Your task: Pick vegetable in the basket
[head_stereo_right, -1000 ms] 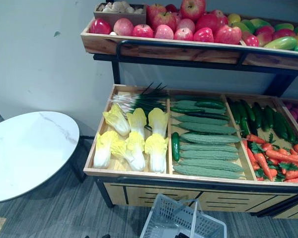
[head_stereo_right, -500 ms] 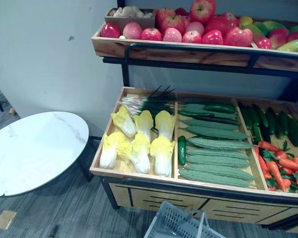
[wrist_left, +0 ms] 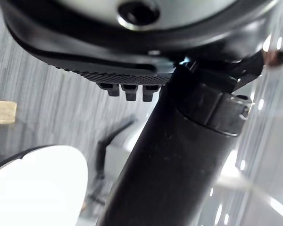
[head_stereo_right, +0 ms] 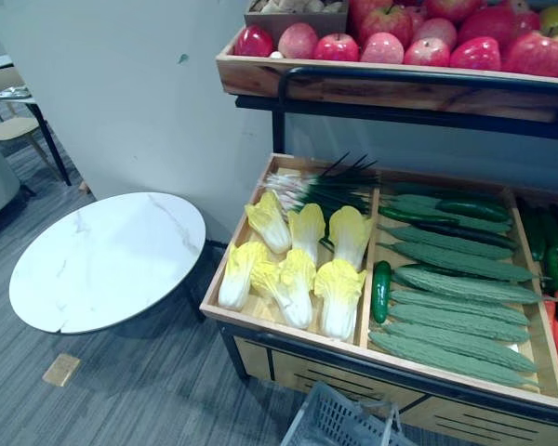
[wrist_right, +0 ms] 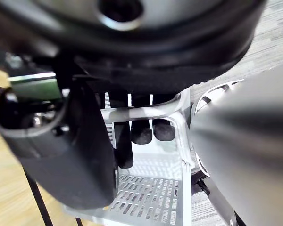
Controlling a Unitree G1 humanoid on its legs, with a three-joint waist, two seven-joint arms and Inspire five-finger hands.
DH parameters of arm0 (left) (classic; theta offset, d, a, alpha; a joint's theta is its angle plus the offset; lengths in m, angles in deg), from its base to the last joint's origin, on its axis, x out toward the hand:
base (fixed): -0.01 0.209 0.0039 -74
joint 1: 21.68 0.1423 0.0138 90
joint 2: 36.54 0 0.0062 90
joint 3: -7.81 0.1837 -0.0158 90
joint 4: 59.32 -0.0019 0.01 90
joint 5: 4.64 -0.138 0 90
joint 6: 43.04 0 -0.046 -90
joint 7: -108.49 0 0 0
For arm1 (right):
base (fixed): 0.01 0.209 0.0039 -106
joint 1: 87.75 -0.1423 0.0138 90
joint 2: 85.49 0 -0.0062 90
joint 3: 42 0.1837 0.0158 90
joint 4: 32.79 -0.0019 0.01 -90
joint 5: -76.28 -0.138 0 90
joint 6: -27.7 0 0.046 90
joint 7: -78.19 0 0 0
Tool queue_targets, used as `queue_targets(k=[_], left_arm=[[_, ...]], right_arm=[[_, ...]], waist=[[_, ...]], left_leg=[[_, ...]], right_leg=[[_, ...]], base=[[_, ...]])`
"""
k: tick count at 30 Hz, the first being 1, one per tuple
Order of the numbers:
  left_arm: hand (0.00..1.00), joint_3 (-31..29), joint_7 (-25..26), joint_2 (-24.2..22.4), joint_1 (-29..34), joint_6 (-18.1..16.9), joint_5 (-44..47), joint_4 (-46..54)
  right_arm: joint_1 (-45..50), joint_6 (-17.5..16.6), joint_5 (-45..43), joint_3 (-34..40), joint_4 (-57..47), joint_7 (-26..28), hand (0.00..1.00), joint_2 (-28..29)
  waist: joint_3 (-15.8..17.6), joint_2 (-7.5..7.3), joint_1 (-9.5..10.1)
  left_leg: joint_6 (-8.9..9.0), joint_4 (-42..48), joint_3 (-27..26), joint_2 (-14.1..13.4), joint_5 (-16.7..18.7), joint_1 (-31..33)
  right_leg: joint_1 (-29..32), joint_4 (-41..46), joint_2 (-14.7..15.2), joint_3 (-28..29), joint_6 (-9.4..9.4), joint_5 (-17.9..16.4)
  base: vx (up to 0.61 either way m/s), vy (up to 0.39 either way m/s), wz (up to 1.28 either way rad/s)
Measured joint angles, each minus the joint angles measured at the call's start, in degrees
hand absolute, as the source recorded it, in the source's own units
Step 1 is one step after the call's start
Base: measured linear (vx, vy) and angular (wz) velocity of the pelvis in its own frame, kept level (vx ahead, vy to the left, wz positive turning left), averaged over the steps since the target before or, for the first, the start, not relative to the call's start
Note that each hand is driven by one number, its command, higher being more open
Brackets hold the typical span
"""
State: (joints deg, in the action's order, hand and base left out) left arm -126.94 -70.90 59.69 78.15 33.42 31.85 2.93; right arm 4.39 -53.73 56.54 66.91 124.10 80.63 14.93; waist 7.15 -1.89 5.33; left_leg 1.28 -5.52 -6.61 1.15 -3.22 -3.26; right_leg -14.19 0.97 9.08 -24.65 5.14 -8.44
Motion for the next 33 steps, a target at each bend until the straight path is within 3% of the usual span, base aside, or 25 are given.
queue_targets(k=[7, 15, 23, 33], left_arm=[[1.00, 10.80, -9.67, 5.09, -2.62, 5.61, -11.50, 9.53], [1.00, 20.77, -13.90, 7.16, -5.55, 11.95, -16.21, 16.45], [1.00, 28.85, -14.02, 7.15, -8.83, 18.44, -19.52, 19.85], [1.00, 36.92, -11.58, 6.36, -9.56, 24.04, -21.71, 19.62]], right_arm=[[-0.04, 0.02, 1.63, -1.13, -0.94, 1.56, 0.00, 0.48], [1.23, -0.93, 1.87, -0.93, -1.52, 2.23, 0.00, -0.04], [2.78, -1.77, 2.24, 0.23, -2.66, 2.33, 0.00, -0.42], [2.89, -2.29, 3.99, -0.03, -3.14, 2.31, 0.00, 1.31]], waist=[[0.36, 0.72, -0.10], [-0.32, 2.65, -0.67], [-1.29, 3.54, -1.22], [-2.40, 1.73, -2.87]], left_leg=[[0.01, -0.01, -2.27, -0.88, 0.00, -0.98], [0.39, -0.04, -4.01, -1.94, -0.26, -0.91], [0.74, -0.05, -5.77, -2.69, -0.44, -0.88], [1.60, -0.04, -9.12, -3.82, -0.99, -1.72]], right_leg=[[0.27, 0.34, -0.45, 1.77, -0.81, 0.81], [1.36, 0.44, -1.14, 3.12, -0.85, 0.87], [1.93, -0.15, -1.68, 4.62, -0.85, 0.87], [2.15, -0.14, -2.50, 6.58, -1.14, 1.04]], base=[[-0.01, 0.011, -0.15], [-0.06, -0.014, -0.14], [-0.04, -0.012, -0.11], [-0.02, -0.012, -0.11]])
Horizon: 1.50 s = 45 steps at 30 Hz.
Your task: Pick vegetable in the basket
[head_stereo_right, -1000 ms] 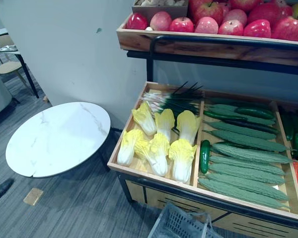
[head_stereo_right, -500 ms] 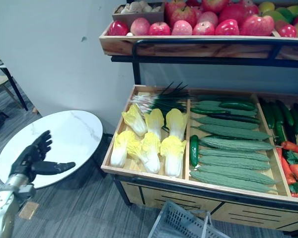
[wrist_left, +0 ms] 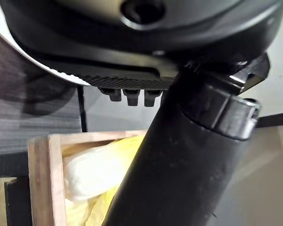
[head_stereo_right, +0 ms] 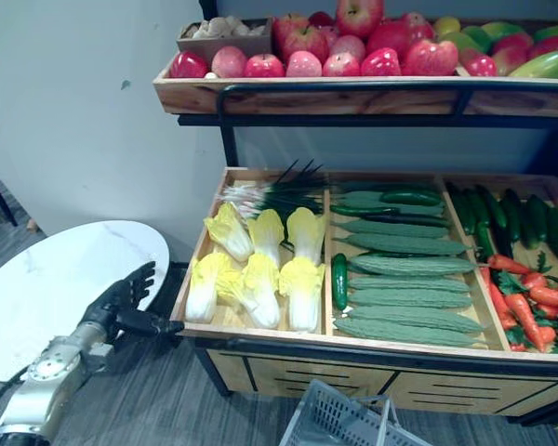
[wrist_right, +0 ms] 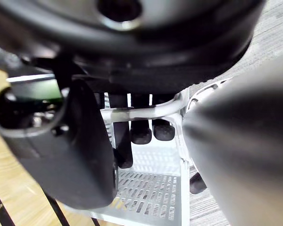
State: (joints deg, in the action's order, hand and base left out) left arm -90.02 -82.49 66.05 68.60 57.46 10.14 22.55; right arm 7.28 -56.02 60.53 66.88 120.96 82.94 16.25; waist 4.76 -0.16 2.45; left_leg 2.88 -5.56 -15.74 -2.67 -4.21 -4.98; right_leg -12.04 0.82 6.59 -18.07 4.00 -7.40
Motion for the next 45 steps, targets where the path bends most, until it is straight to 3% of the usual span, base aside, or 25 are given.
queue_targets(k=[12, 21, 25, 45], left_arm=[[1.00, 3.19, 2.69, -3.35, -2.10, 0.83, -6.83, -2.25], [1.00, 5.18, 12.84, -4.46, -4.42, 2.25, -10.57, -6.23], [1.00, 5.17, 14.69, -5.26, -4.54, 2.26, -11.30, -7.22], [1.00, 5.44, 17.42, -7.61, -9.63, 0.02, -12.04, -9.79]], right_arm=[[0.47, -0.05, 0.46, -2.17, -0.06, -0.03, 0.00, -0.03], [0.76, -0.32, 1.17, -2.62, -0.48, -0.03, 0.00, 0.24], [0.86, -0.46, 1.18, -2.70, -0.52, -0.03, 0.00, 0.36], [2.50, -0.82, 2.26, -4.83, -4.55, 0.13, 0.00, 0.84]], waist=[[-1.81, 0.11, -1.22], [-2.24, -0.50, -1.39], [-2.35, -0.63, -1.62], [-2.53, -0.91, -2.99]], left_leg=[[0.55, -0.01, -2.34, -1.27, -0.36, -0.02], [0.60, 0.00, -4.09, -1.32, -0.40, 0.02], [0.71, 0.01, -4.49, -1.39, -0.46, 0.01], [1.08, -0.01, -7.99, -2.00, -0.68, 0.53]], right_leg=[[1.04, -0.04, -0.88, 1.39, -0.41, 0.64], [1.29, -0.35, -0.85, 2.53, -0.37, 0.79], [1.39, -0.27, -0.85, 2.67, -0.36, 0.81], [3.51, -0.01, -0.99, 4.73, -0.03, 1.84]], base=[[-0.06, -0.004, -0.07], [0.00, 0.001, -0.04], [0.00, 0.000, -0.03], [-0.03, 0.006, -0.06]])
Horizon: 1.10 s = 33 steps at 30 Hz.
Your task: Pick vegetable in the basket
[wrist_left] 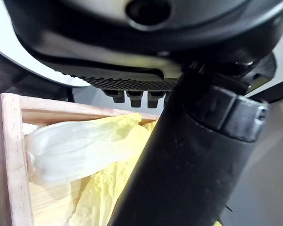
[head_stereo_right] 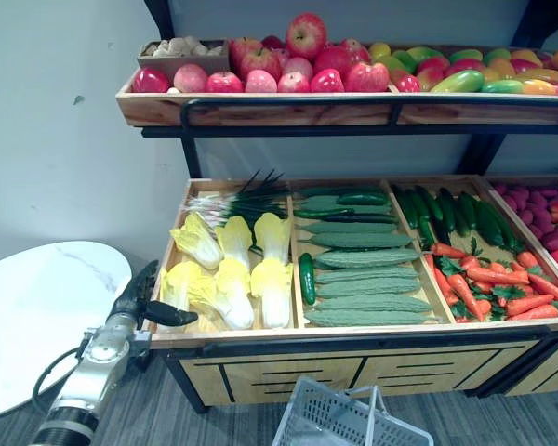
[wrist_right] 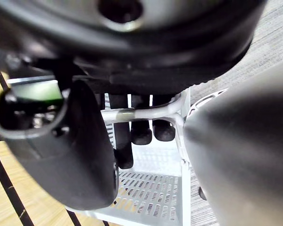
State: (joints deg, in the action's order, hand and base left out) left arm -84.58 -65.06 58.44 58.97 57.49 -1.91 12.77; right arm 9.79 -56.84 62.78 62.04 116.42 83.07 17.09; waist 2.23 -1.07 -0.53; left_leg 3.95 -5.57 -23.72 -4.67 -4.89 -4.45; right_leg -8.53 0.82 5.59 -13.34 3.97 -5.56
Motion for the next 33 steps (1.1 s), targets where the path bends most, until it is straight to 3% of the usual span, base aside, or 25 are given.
queue_targets(k=[10, 16, 26, 33], left_arm=[[1.00, 0.04, 3.97, -0.13, -1.17, 0.11, -0.06, -4.03], [1.00, 0.04, 5.17, -0.09, -2.73, -0.13, -0.12, -8.70], [1.00, -0.24, 8.42, 3.88, -15.62, -6.23, 0.01, -18.22], [1.00, 2.02, 8.53, 5.91, -20.89, -6.10, -0.02, -21.78]], right_arm=[[-0.03, -0.49, -0.01, -1.94, -0.31, 0.75, 0.00, -0.54], [-0.11, -1.12, -0.67, -4.09, -2.17, 0.69, 0.00, -0.67], [-4.56, -2.10, -4.71, -6.75, -4.94, 0.60, 0.00, -0.91], [-5.60, -2.29, -6.81, -8.72, -4.44, 0.63, 0.00, -1.59]], waist=[[0.01, 0.05, -0.18], [0.33, 0.32, -0.21], [8.40, 0.70, 0.00], [9.93, 1.25, 0.19]], left_leg=[[0.15, 0.05, -0.94, -0.20, -0.11, 0.57], [0.29, 0.06, -1.59, -1.16, -0.29, 3.40], [-0.25, 0.34, -4.20, -3.30, -2.84, 9.11], [-0.43, 0.35, -4.31, -3.35, -3.11, 9.79]], right_leg=[[0.86, 0.03, -0.19, 0.88, -0.11, 0.06], [5.13, 1.40, -1.00, 2.00, -0.71, 0.45], [12.68, 2.21, -3.00, 5.26, -1.96, 3.58], [13.72, 2.14, -3.08, 5.48, -1.96, 3.92]], base=[[0.01, -0.007, -0.04], [-0.04, -0.003, -0.08], [-0.10, -0.012, -0.15], [-0.05, -0.011, -0.02]])
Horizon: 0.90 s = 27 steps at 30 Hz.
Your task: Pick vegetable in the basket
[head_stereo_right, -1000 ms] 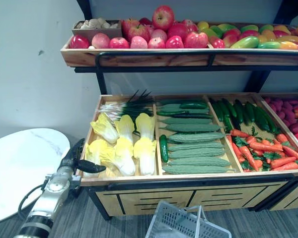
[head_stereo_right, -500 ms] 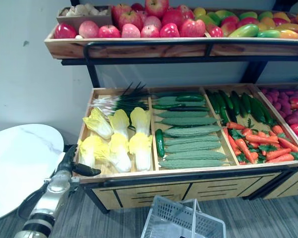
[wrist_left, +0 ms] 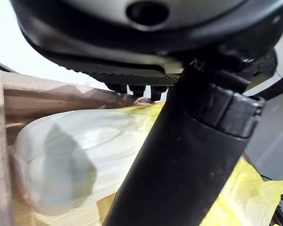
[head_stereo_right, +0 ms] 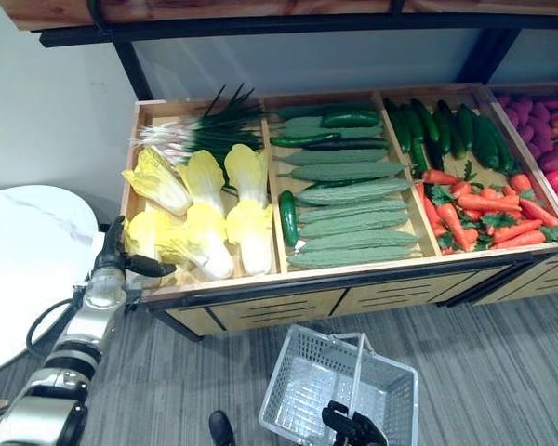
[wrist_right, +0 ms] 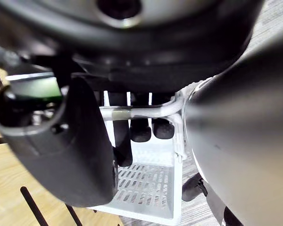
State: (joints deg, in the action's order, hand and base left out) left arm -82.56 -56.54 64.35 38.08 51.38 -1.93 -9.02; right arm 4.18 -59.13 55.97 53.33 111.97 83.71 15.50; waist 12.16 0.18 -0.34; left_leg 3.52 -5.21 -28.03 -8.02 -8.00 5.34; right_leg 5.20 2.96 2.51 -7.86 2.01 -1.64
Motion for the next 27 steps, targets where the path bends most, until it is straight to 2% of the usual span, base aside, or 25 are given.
queue_targets(k=[4, 15, 22, 27], left_arm=[[1.00, 1.81, 0.57, 1.07, -2.61, 3.02, -0.12, -0.39], [1.00, 3.73, 0.84, 1.77, -3.80, 6.20, -3.37, -0.38], [1.00, 4.48, 0.64, 2.08, -3.80, 6.24, -4.65, 0.36], [1.00, 8.82, -0.82, 1.57, -3.78, 6.02, -6.08, 5.61]], right_arm=[[-0.06, 0.01, 0.00, 0.01, 0.03, 0.19, 0.00, -0.34], [-0.09, -0.16, 0.00, 0.15, -0.19, 1.21, 0.00, -1.09], [-0.10, -0.15, 0.00, 0.22, -0.40, 1.35, 0.00, -1.18], [-0.28, -0.15, -0.01, 0.30, -0.50, 1.40, 0.00, -1.33]], waist=[[0.38, 0.53, -0.10], [0.65, 0.99, -0.95], [0.72, 1.19, -1.61], [0.74, 1.59, -2.69]], left_leg=[[-0.01, 0.01, 0.15, 0.06, -0.10, -0.01], [0.61, 0.03, 0.47, 0.46, -0.59, -0.06], [0.61, 0.03, 0.48, 0.65, -0.59, -0.25], [0.58, 0.02, 0.48, 0.88, -0.62, -0.34]], right_leg=[[0.01, 0.10, 0.06, -0.01, 0.00, 0.01], [0.01, 0.76, 0.64, -0.34, 0.03, 0.03], [0.11, 0.91, 0.89, -0.32, 0.40, 0.26], [0.02, 0.85, 1.14, -0.31, 0.71, 0.46]], base=[[0.00, 0.000, 0.00], [-0.01, -0.001, 0.00], [-0.01, 0.000, 0.00], [0.00, 0.000, 0.00]])
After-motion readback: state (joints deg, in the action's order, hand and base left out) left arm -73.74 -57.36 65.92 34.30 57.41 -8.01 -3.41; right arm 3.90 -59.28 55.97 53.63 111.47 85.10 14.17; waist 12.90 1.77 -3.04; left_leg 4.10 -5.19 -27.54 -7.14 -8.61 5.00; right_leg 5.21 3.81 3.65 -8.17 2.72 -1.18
